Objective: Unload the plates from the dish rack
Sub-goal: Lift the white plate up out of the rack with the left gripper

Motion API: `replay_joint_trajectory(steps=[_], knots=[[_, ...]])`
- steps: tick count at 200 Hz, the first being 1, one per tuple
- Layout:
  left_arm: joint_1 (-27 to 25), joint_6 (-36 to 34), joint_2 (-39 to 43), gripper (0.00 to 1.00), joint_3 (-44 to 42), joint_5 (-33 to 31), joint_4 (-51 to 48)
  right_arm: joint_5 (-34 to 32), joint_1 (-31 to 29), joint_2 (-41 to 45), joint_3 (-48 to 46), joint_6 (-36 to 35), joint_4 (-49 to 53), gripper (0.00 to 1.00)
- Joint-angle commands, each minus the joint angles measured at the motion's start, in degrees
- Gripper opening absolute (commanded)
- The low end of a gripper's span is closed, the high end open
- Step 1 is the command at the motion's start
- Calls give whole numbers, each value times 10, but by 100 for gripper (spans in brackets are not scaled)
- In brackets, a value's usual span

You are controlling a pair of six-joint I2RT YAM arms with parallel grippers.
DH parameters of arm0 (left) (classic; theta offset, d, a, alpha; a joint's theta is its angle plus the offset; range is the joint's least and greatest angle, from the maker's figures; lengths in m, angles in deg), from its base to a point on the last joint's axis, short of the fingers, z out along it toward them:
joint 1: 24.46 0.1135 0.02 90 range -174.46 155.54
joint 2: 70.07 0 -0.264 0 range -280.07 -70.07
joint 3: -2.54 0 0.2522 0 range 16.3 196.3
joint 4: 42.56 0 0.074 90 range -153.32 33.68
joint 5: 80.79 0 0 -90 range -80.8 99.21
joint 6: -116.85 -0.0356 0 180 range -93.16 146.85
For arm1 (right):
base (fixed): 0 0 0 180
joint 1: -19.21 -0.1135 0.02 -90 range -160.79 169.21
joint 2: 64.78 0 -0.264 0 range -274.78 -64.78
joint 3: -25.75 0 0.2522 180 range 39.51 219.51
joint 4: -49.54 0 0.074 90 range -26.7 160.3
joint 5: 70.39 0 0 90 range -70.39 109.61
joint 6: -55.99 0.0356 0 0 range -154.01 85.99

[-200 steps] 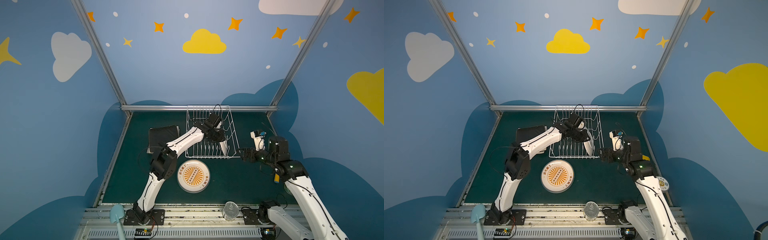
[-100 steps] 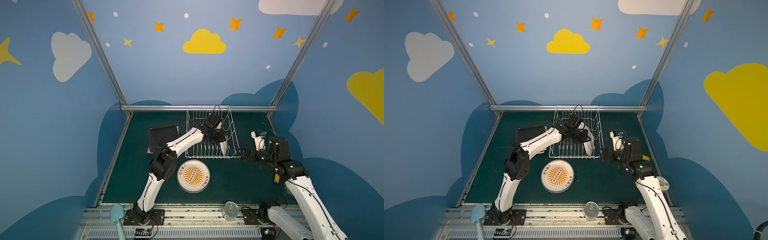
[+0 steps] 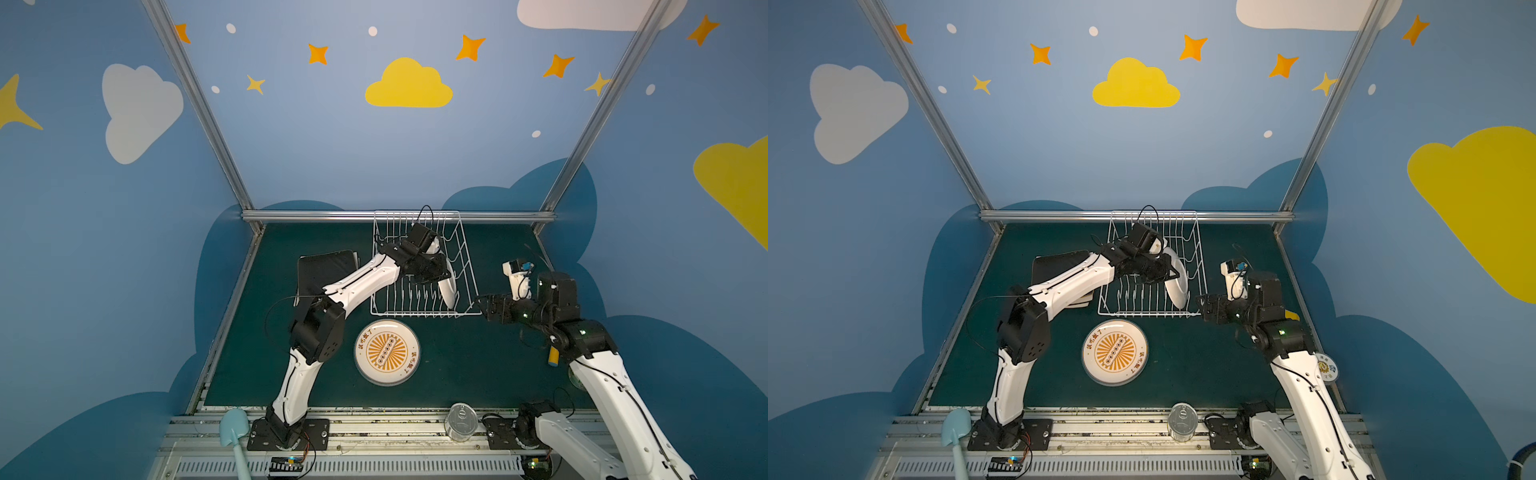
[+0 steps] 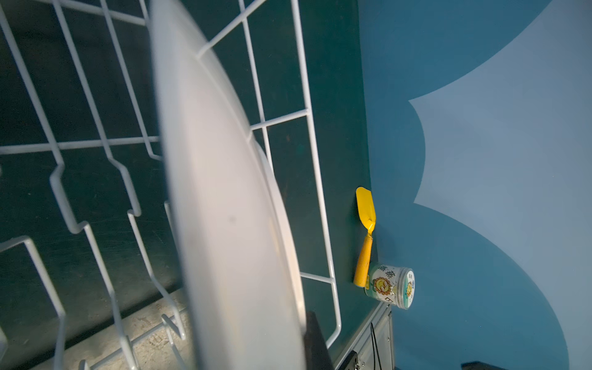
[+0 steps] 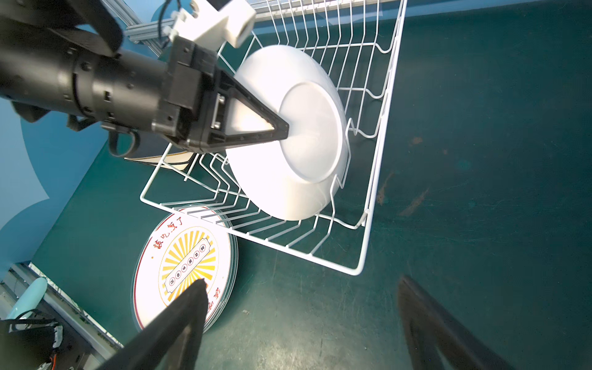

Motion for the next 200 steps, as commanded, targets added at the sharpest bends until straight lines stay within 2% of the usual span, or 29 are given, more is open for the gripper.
replay_joint_trajectory(steps=[1, 54, 103, 120, 156, 200], knots=[[2, -4, 55, 3, 4, 24, 36, -7, 2, -1, 25, 14, 3, 91], [2, -80, 124, 3, -25, 2, 35, 1, 8, -4, 39, 41, -10, 94], [2, -179, 216, 3, -110, -65, 61, 49, 21, -44, 76, 87, 1, 97], [1, -219, 252, 3, -148, -110, 80, 62, 26, -57, 85, 111, -3, 97], [-6, -348, 346, 3, -269, -168, 161, 90, 38, -87, 98, 174, -14, 97], [-15, -512, 445, 3, -400, -188, 230, 120, 46, -121, 124, 236, -22, 97]])
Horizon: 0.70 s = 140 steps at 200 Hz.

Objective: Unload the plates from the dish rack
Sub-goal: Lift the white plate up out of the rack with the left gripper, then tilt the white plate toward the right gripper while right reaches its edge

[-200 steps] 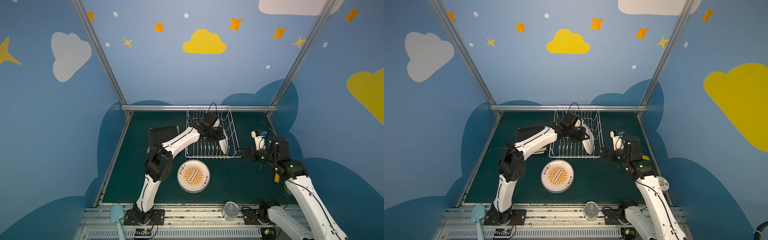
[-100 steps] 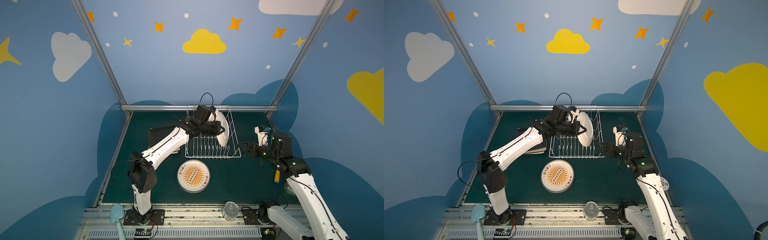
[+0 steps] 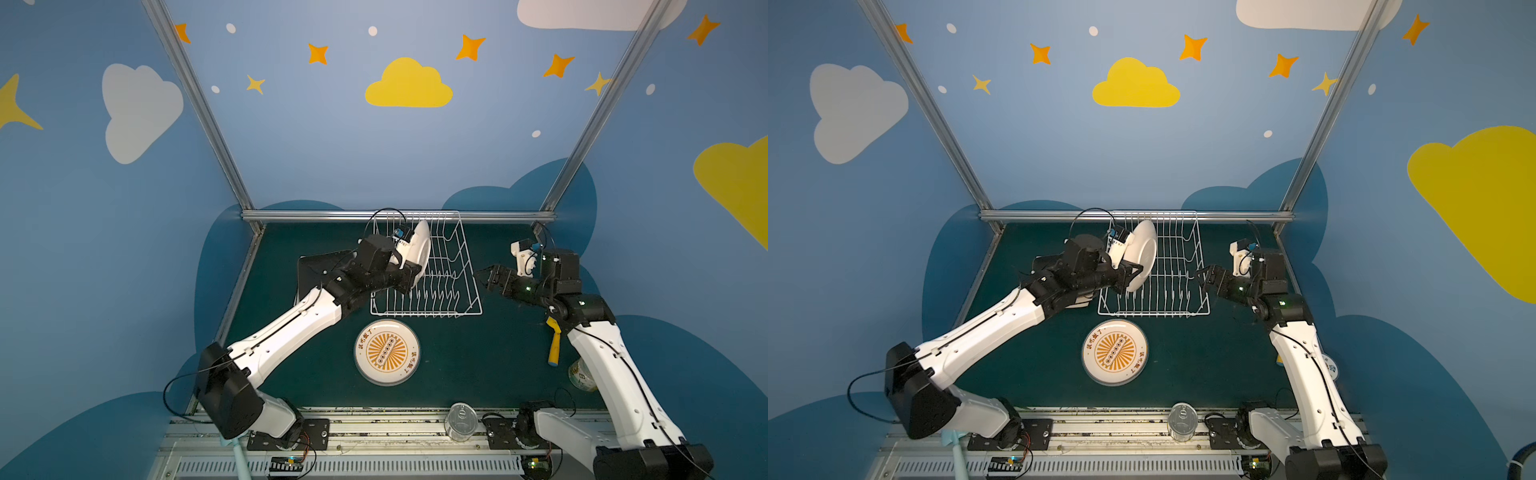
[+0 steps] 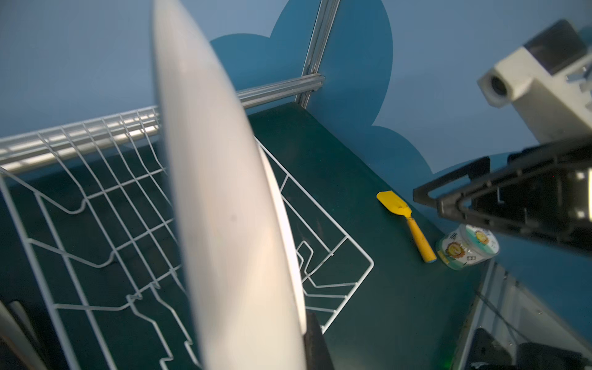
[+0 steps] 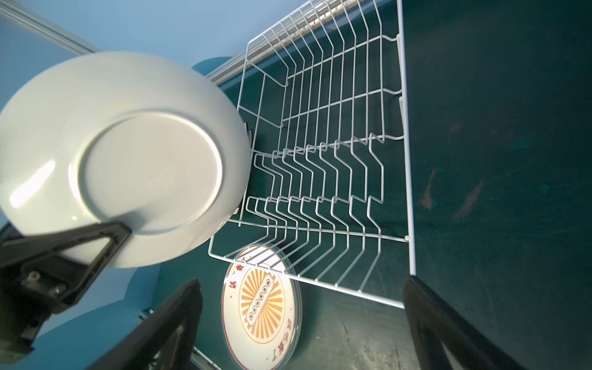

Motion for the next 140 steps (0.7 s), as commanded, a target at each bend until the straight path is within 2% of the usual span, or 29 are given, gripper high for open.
replay_joint_trajectory(steps=[1, 63, 100, 140], knots=[[-8, -141, 50, 3, -47, -23, 87, 31, 3, -7, 23, 51, -16, 97], [-47, -385, 133, 3, -152, -96, 74, 78, 0, -11, 19, 127, -115, 97], [-91, -503, 162, 3, -216, -170, 140, 109, -17, -38, 27, 155, -129, 97], [-130, -606, 154, 3, -246, -229, 192, 83, -63, -64, 30, 165, -119, 97]])
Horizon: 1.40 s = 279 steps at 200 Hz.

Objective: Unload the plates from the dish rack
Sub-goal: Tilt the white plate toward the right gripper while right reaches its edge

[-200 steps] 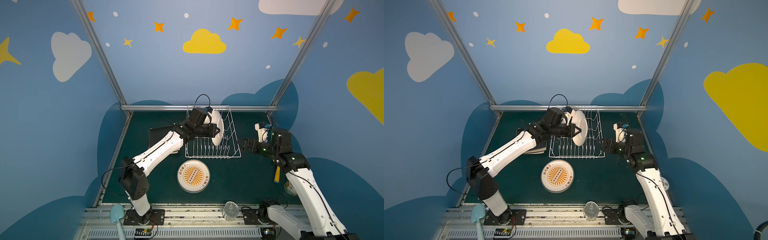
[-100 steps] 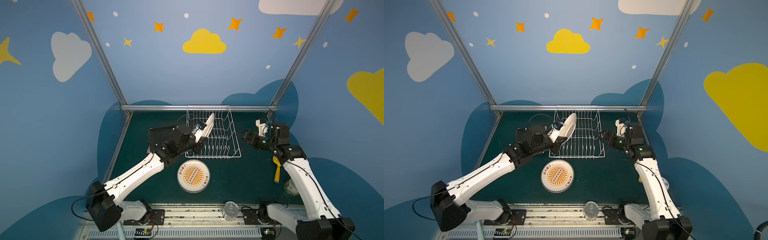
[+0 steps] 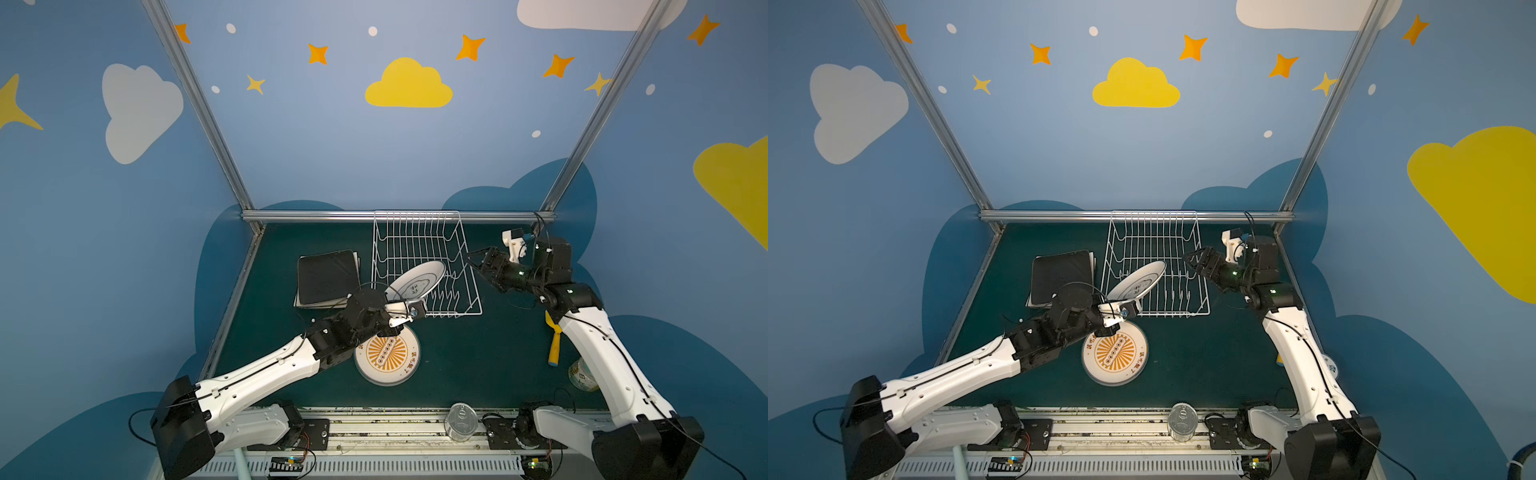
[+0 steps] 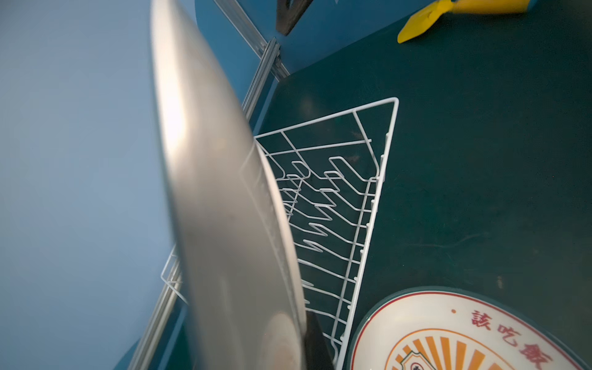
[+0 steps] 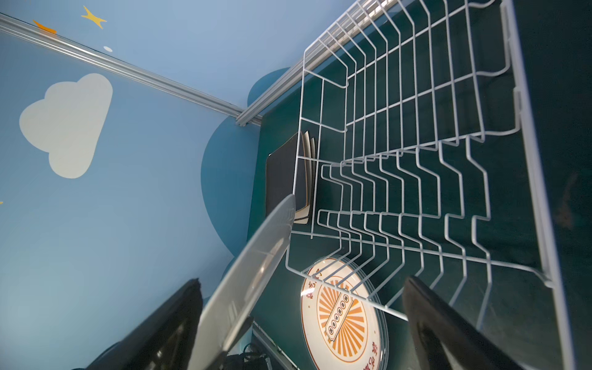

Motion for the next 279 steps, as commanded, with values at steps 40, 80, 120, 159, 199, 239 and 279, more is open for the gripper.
replay_joint_trajectory(steps=[40, 80, 120, 159, 199, 239, 279], knots=[[-36, -164, -13, 3, -16, -82, 116, -28, -64, -33, 16, 21, 0, 95], [-45, -202, -23, 3, -24, -99, 132, -41, -85, -60, 27, 23, 21, 84], [-49, -232, -32, 3, -35, -116, 160, -20, -103, -92, 46, 20, 33, 65], [-49, -254, -39, 3, -45, -131, 184, 0, -117, -118, 61, 23, 46, 49], [-50, -259, -43, 3, -51, -134, 199, 12, -124, -125, 59, 31, 44, 33], [-50, -261, -50, 3, -54, -143, 202, 15, -123, -125, 60, 33, 37, 20], [-50, -260, -55, 3, -53, -154, 204, 27, -124, -130, 61, 35, 28, 8]])
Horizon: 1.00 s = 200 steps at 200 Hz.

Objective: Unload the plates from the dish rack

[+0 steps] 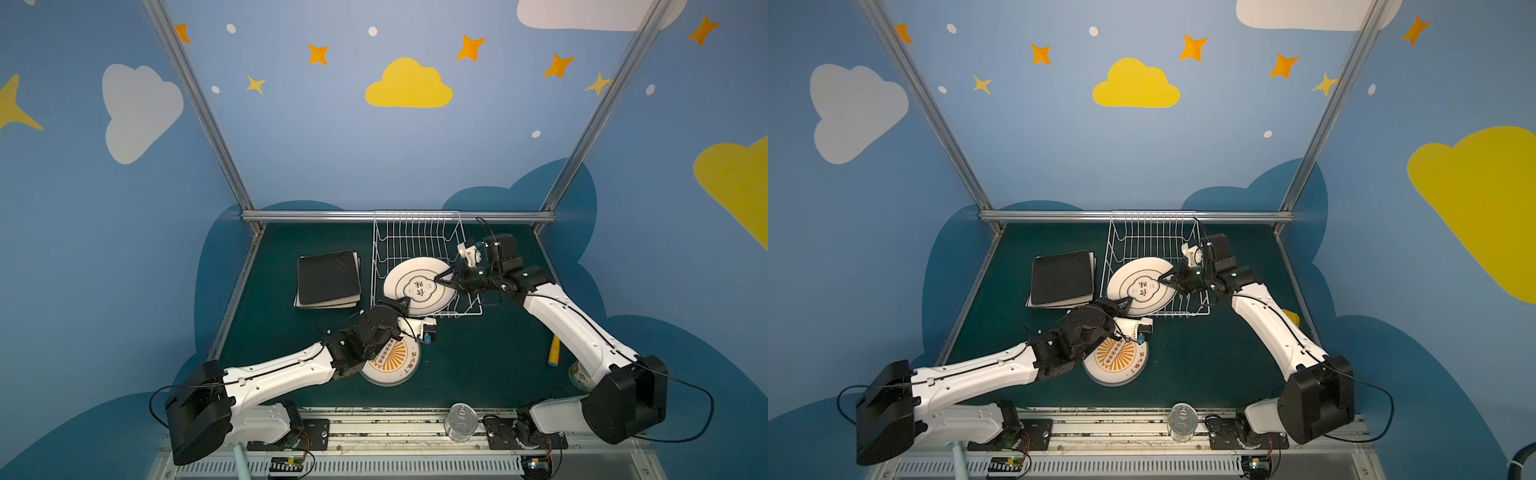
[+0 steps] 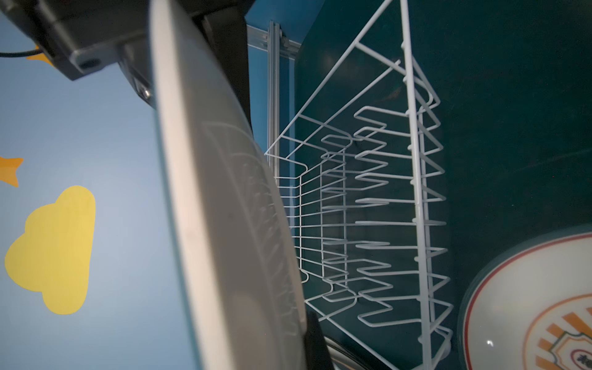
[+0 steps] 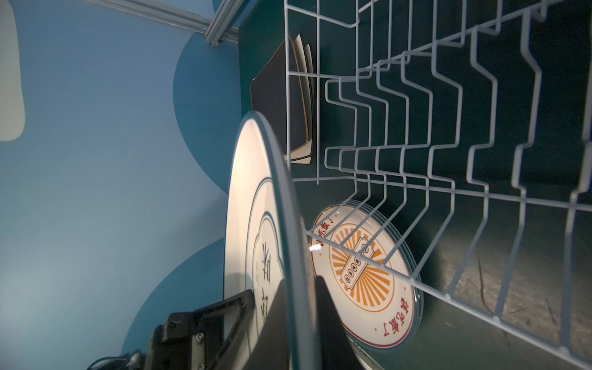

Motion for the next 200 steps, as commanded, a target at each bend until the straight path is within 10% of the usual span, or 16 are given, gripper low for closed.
replay_joint_trajectory(steps=[1, 54, 96, 120, 200], knots=[[0, 5, -2, 3, 3, -11, 41, 23, -4, -5, 14, -11, -13, 8], [1, 10, -22, 11, 6, -41, 53, 36, -2, -2, 7, -1, -53, 0], [4, 36, -19, 66, 14, -25, 36, 47, 2, 1, -2, 14, -88, 0], [4, 56, -13, 81, 16, -16, 26, 41, 6, 7, -9, 22, -101, 0], [39, 265, 122, 99, 6, 64, -66, 9, 41, 44, -40, 32, -135, 0]])
